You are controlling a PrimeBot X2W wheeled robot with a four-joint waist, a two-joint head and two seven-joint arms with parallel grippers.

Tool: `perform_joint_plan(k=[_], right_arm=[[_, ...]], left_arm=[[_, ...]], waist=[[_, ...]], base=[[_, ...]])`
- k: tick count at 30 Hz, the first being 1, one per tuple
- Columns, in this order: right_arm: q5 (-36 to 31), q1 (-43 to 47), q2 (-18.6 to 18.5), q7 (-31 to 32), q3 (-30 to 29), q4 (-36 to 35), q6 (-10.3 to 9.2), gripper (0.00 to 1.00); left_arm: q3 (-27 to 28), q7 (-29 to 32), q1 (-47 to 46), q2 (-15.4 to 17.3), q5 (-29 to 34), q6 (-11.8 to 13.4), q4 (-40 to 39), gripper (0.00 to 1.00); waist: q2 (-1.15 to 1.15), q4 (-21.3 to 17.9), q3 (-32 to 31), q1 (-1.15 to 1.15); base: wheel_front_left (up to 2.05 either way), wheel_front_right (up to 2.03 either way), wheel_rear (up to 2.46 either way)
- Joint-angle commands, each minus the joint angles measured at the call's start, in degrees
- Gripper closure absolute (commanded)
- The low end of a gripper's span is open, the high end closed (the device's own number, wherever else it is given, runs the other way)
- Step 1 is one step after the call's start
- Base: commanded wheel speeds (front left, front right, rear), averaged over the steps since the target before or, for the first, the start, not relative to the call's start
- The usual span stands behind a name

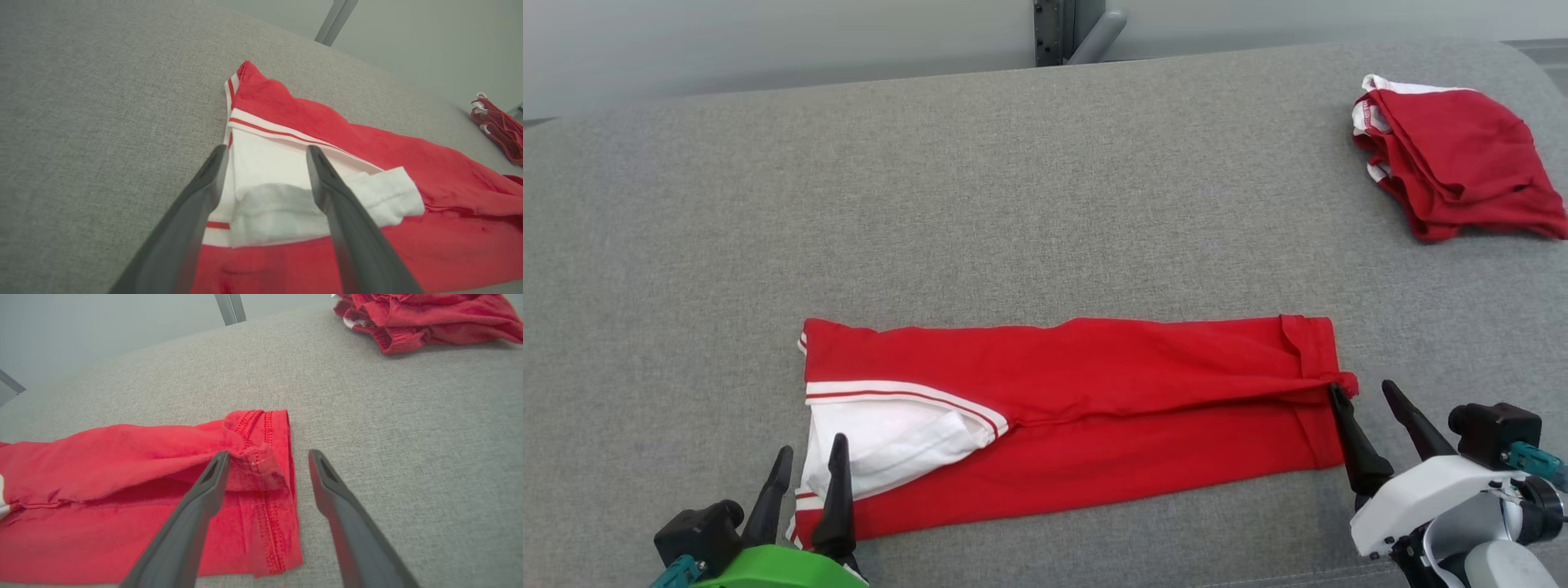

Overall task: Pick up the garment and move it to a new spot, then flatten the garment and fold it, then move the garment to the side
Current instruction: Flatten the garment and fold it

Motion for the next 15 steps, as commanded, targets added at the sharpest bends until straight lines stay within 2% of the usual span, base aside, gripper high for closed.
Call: perform_joint_plan(k=[1, 15], right_arm=[[-0.5, 1.2, 0.2, 0.1, -0.5, -0.8, -0.11, 0.0], [-2.7, 5.4, 2.0, 1.4, -8.6, -7.0, -0.09, 0.0]], left_arm=[[0.5, -0.5, 1.1, 0.2, 0.3, 0.2, -0.4, 0.0], [2.2, -0.9, 2.3, 1.4, 4.5, 2.1, -7.7, 0.0]], waist=[[0.39, -0.4, -0.4, 0.0], [0.39, -1.2, -2.8, 0.0]], base=[[0.0, 0.0, 0.0], [0.0, 0.0, 0.0]])
